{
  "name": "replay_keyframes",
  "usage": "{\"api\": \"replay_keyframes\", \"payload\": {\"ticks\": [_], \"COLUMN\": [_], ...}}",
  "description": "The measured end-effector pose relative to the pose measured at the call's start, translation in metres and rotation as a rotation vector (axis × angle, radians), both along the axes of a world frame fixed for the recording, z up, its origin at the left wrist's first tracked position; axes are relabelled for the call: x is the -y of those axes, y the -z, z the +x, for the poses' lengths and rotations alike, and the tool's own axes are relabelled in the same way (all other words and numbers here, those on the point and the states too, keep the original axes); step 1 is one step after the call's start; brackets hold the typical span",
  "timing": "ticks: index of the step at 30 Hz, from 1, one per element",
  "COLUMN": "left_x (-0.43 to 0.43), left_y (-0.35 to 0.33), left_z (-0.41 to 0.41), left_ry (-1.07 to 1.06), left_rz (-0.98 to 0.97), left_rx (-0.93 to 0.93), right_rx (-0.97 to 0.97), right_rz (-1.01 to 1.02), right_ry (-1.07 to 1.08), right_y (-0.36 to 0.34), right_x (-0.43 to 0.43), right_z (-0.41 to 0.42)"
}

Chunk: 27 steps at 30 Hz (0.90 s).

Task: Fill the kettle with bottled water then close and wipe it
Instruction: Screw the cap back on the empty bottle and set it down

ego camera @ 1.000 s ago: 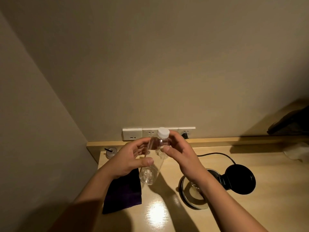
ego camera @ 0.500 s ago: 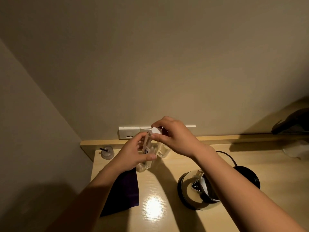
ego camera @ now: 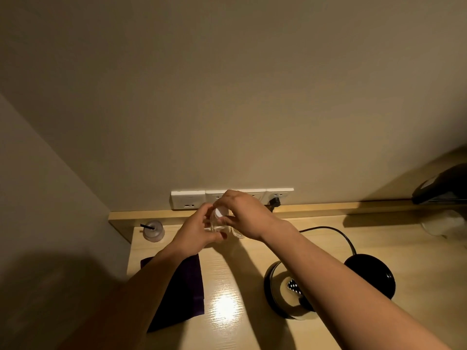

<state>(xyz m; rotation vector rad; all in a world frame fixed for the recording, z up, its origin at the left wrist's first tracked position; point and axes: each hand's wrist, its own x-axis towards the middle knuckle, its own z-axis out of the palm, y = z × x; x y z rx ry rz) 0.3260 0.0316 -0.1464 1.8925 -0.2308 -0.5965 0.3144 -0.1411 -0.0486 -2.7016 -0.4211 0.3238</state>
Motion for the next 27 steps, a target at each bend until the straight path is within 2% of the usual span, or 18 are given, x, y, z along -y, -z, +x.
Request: {"api": "replay_keyframes", "payload": {"ticks": [18,27], "left_x": [0.004,-0.01], "left_y": [0.01,0.001], "left_z": [0.003,-0.008], "left_ry": [-0.007,-0.007], "left_rz": [0.02,0.026], "left_rx": [-0.003,0.048], "right_rx": [-0.042,-0.006], "right_rz": [-0.036,0.051], "right_ry": [0.074,0.1], "right_y": [0.004,-0.013], "right_x": [0.006,0.02], "right_z": [0.006,-0.012]}}
